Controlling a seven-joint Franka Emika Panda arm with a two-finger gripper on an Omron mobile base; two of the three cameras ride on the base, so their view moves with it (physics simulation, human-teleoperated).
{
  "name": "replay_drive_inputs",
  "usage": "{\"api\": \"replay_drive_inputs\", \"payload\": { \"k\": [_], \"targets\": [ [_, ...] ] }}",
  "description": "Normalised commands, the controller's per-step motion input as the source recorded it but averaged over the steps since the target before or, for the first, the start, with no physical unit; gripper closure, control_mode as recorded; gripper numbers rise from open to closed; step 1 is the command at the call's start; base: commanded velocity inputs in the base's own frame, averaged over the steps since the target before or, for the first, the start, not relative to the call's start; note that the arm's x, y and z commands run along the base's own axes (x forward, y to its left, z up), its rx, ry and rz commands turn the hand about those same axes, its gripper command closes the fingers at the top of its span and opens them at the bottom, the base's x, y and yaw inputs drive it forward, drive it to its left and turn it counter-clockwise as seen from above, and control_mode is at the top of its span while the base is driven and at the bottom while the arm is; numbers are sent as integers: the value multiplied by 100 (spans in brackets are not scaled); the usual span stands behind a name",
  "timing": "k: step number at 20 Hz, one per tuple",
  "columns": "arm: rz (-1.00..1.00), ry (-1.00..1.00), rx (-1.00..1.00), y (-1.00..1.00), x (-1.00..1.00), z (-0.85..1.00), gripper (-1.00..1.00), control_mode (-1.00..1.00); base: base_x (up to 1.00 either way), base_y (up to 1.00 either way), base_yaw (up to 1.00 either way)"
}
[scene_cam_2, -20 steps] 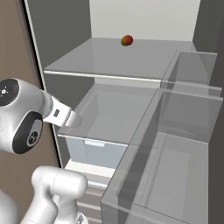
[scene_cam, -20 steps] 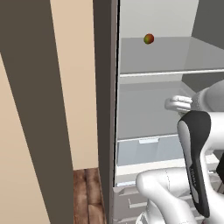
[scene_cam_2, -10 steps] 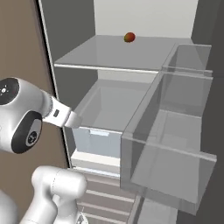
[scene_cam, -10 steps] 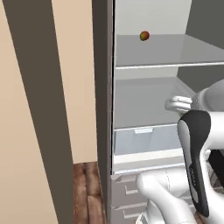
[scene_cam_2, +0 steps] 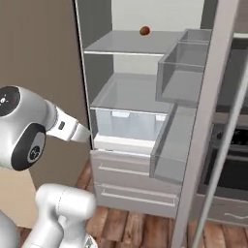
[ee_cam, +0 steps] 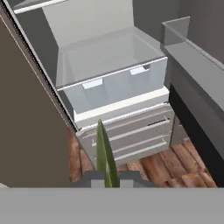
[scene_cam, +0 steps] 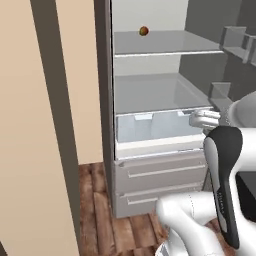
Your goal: Take the lemon wedge from the fridge and place it on the plate with fish on the dining counter.
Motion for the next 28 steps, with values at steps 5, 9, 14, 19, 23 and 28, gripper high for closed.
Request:
{"api": "replay_drive_inputs", "payload": {
  "k": [5,9,14,19,23,28],
  "targets": [
    [0,0,0,0,0,0,100,100,-100,22,-22],
    [0,0,0,0,0,0,100,100,-100,42,-31],
    [0,0,0,0,0,0,100,100,-99,35,-54],
    [0,0,0,0,0,0,100,100,-61,0,-83],
    [0,0,0,0,0,0,100,100,-42,0,-89],
    [0,0,0,0,0,0,100,100,-6,-10,-93]
  ]
}}
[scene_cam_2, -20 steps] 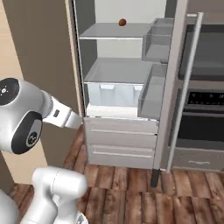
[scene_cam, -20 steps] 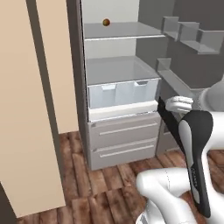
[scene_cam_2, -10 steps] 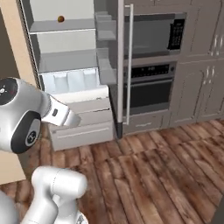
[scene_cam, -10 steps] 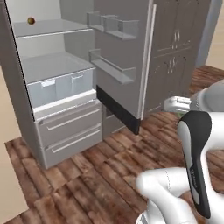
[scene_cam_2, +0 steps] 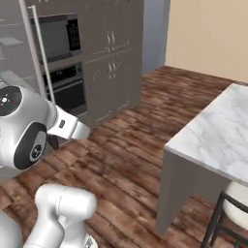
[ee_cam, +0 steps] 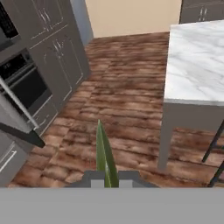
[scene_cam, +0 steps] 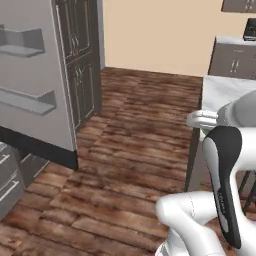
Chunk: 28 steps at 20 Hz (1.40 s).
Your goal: Take the lemon wedge from the fridge and place it on the plate with fish on the dining counter.
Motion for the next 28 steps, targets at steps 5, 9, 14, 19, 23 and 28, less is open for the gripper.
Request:
{"api": "replay_drive_inputs", "payload": {
  "k": [5,9,14,19,23,28],
  "targets": [
    [0,0,0,0,0,0,100,100,18,-4,-86],
    [0,0,0,0,0,0,100,100,77,0,-47],
    [0,0,0,0,0,0,100,100,27,-50,-9],
    [0,0,0,0,0,0,100,100,8,-55,-10],
    [0,0,0,0,0,0,100,100,49,0,-8],
    [0,0,0,0,0,0,100,100,73,-3,-8]
  ]
}}
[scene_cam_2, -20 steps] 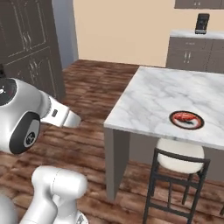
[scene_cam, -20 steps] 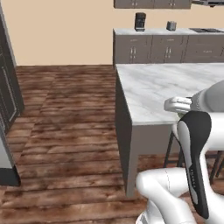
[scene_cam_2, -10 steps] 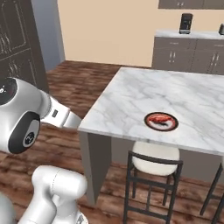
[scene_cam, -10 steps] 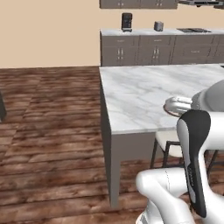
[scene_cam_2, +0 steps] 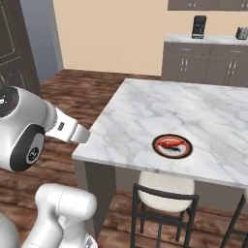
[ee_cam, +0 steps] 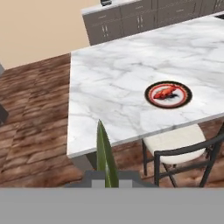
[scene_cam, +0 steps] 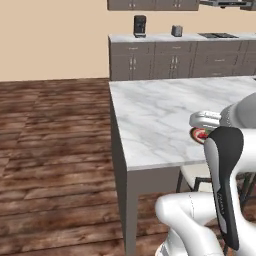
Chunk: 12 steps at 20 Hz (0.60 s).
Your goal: Take the lemon wedge from the fridge and place it on the plate with fish on the dining counter.
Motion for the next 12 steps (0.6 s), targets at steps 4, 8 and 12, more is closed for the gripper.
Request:
{"api": "replay_drive_inputs", "payload": {
  "k": [4,8,12],
  "targets": [
    [0,0,0,0,0,0,100,100,62,0,-9],
    [0,0,0,0,0,0,100,100,42,0,-12],
    [0,0,0,0,0,0,100,100,32,3,-15]
  ]
}}
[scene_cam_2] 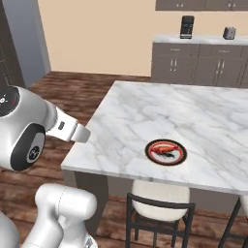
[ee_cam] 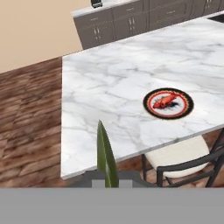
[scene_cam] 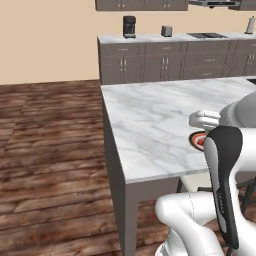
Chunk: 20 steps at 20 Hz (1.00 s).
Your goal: Take the lemon wedge from the fridge and place it on the plate with fish on the dining counter.
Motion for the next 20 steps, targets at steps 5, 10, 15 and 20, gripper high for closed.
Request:
{"api": "replay_drive_inputs", "payload": {
  "k": [5,10,15,20],
  "targets": [
    [0,0,0,0,0,0,100,100,40,12,-20],
    [0,0,0,0,0,0,100,100,48,2,-19],
    [0,0,0,0,0,0,100,100,28,0,-3],
    [0,0,0,0,0,0,100,100,50,0,-12]
  ]
}}
